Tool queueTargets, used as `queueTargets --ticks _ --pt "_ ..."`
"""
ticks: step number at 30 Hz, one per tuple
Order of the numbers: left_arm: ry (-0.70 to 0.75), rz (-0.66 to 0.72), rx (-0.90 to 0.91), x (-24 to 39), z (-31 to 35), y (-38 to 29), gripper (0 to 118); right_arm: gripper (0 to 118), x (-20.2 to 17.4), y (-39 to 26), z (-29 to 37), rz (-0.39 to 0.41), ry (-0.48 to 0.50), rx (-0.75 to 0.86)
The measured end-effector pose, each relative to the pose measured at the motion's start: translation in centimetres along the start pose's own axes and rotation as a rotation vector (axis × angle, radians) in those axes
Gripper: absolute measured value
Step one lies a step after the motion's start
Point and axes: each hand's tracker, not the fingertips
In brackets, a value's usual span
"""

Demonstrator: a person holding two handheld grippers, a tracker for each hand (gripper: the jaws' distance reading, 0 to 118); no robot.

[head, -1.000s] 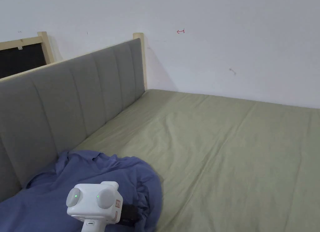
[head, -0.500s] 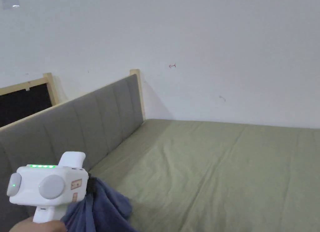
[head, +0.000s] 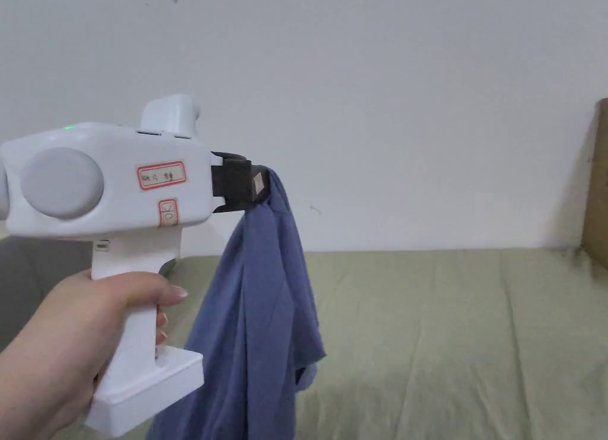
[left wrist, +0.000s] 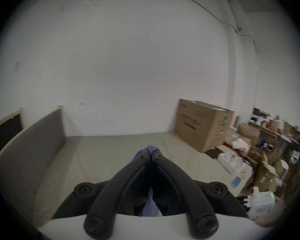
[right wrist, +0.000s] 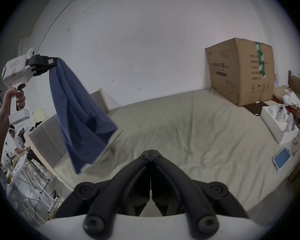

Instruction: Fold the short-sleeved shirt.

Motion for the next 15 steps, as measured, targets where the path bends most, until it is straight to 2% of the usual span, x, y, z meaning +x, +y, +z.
queueTargets --ticks 3,4,8,13,14,15 --pt "-0.08 0.006 -0.078 3.7 -4.1 -1.8 0 0 2.4 0.0 1.9 -0.031 -0.041 0.021" --pt "-0.104 0.013 -0.117 5.0 -5.9 -2.9 0 0 -2.2 2.8 4.4 -0.041 -0.057 0.022" --pt "-0.239 0.111 -0.352 7.9 -13.7 -10.1 0 0 -2.9 3.1 6.0 -0.067 -0.132 0.008" --pt "-0.189 0.246 -0.69 8.7 -20.8 -24.3 0 0 -4.4 2.7 6.2 -0.126 -0.174 -0.041" --pt "-0.176 0.31 -0.761 8.5 -21.4 -27.2 2 0 -5.0 2.7 6.3 -0.127 -0.174 -0.048" --pt "-0.184 0.373 -0.814 8.2 -21.8 -29.3 10 0 -5.6 2.6 6.2 -0.126 -0.176 -0.056"
